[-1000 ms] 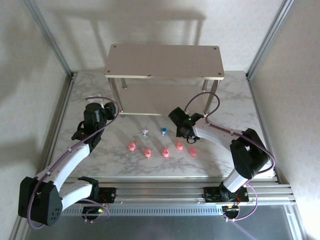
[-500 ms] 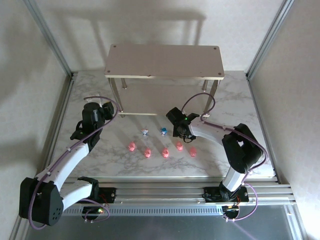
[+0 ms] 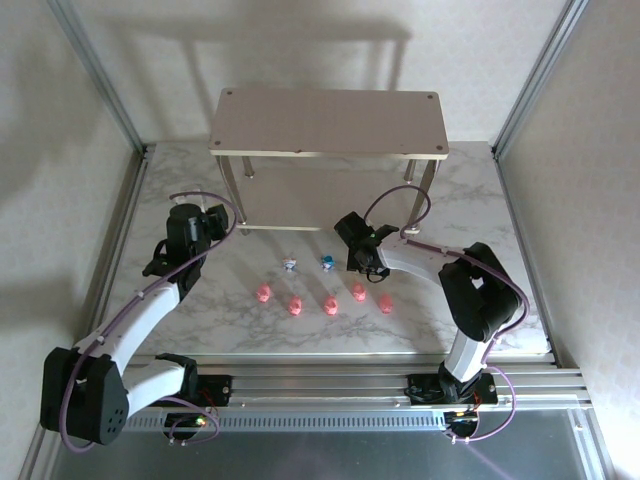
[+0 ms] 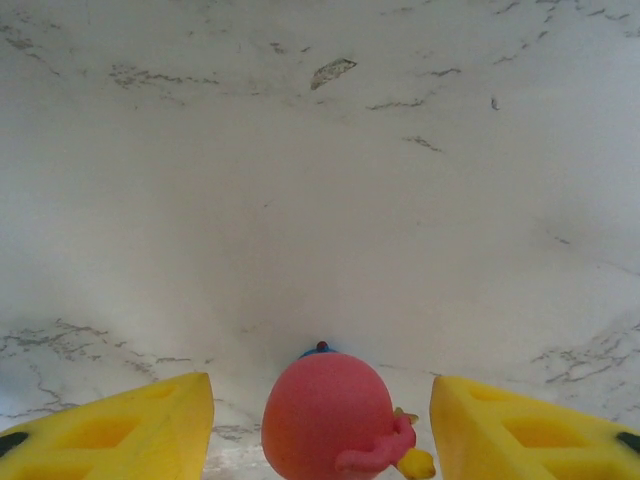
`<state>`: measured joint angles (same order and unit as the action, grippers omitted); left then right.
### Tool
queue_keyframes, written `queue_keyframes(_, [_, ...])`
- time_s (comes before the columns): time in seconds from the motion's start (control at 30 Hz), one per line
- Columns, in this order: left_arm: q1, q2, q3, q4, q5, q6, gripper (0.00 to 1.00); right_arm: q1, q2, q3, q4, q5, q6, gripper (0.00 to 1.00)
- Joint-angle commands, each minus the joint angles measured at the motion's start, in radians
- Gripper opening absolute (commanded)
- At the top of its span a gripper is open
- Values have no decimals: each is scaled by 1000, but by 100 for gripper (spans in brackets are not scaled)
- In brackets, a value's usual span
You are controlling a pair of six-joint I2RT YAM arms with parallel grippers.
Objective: Place and organize the plastic toys onto the shelf
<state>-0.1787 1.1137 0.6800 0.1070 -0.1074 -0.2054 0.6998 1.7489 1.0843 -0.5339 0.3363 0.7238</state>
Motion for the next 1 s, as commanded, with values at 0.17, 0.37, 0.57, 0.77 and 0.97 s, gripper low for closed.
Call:
queue_keyframes(0.17, [15, 12, 39, -13, 14, 21, 46, -9, 23, 7, 14, -2, -14, 55])
queue_keyframes(0.37, [16, 17, 41, -17, 12, 24, 46, -10, 20, -2, 23, -9, -19, 51])
queue_keyframes(0.57, [17, 18, 43, -20, 17, 23, 45, -10, 18, -17, 34, -19, -20, 45])
queue_keyframes(0.77, [17, 24, 44, -23, 21, 19, 45, -12, 14, -36, 41, -29, -19, 35])
queue_keyframes(0.97, [17, 28, 44, -24, 29, 11, 44, -18, -8, -62, 44, -27, -16, 28])
